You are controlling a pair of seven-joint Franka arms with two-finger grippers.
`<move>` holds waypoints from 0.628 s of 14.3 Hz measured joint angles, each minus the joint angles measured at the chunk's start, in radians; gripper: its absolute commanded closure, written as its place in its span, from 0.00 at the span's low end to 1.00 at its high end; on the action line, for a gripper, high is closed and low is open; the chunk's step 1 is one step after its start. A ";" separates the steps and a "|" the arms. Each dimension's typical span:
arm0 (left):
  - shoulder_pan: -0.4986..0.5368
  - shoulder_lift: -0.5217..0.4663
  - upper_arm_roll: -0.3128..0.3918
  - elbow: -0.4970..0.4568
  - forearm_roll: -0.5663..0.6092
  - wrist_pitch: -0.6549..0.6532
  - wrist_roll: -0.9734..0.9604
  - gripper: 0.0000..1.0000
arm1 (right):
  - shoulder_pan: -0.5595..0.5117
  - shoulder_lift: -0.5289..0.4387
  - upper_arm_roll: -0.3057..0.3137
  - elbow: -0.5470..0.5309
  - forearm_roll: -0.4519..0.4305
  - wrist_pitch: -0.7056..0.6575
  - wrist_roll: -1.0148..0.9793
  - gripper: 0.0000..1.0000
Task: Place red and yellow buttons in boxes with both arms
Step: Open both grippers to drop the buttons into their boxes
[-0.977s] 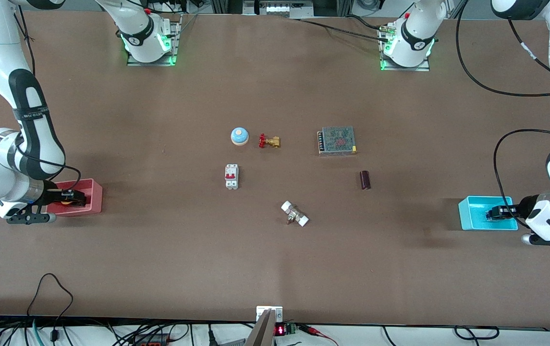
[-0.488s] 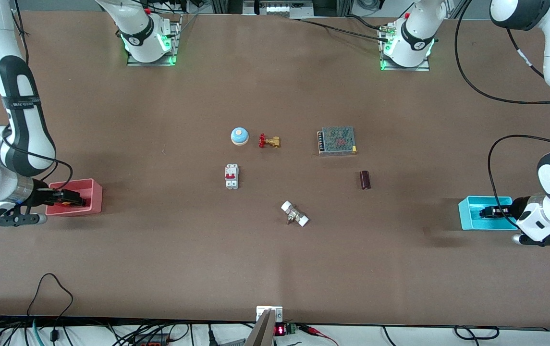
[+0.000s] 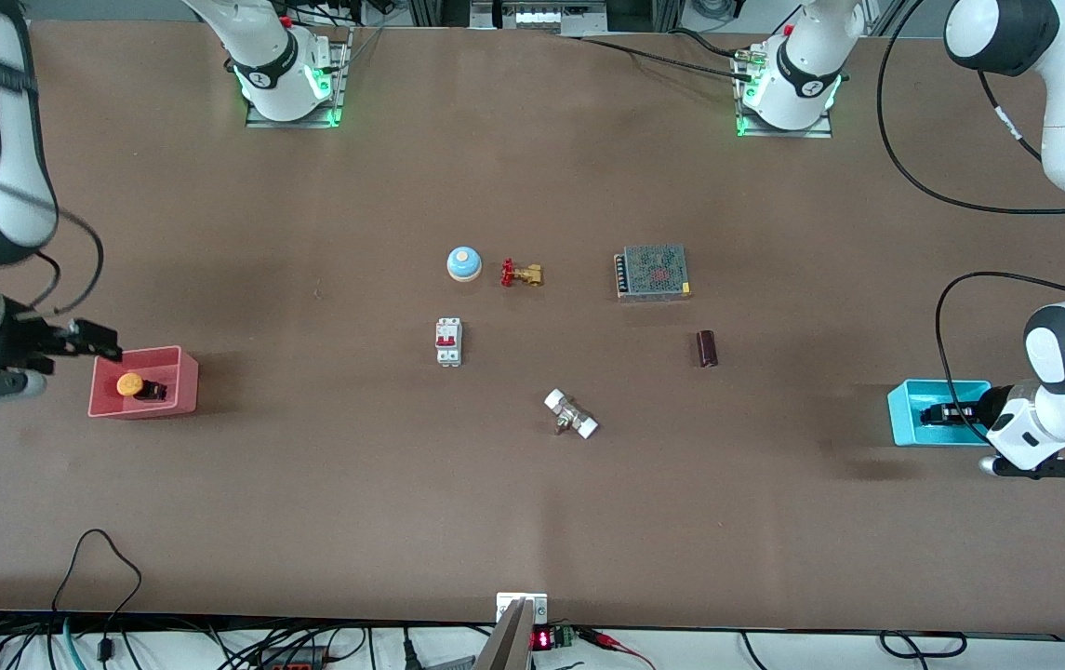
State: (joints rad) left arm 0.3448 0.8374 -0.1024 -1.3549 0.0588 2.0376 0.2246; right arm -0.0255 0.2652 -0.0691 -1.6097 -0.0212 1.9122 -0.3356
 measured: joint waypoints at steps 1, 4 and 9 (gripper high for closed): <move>-0.001 -0.004 0.000 0.007 0.000 0.005 0.000 0.00 | 0.025 -0.060 0.000 0.001 -0.014 -0.053 0.015 0.00; -0.006 -0.074 -0.005 0.026 0.000 -0.015 0.000 0.00 | 0.057 -0.207 0.001 -0.001 -0.015 -0.251 0.052 0.00; -0.083 -0.339 -0.021 0.008 0.000 -0.180 -0.009 0.00 | 0.121 -0.255 0.000 -0.018 -0.015 -0.298 0.074 0.00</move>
State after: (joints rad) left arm 0.2613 0.4982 -0.1233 -1.3473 0.0585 1.8575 0.2154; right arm 0.0958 0.0097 -0.0688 -1.6273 -0.0364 1.6140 -0.2614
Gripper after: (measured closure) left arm 0.000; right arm 0.000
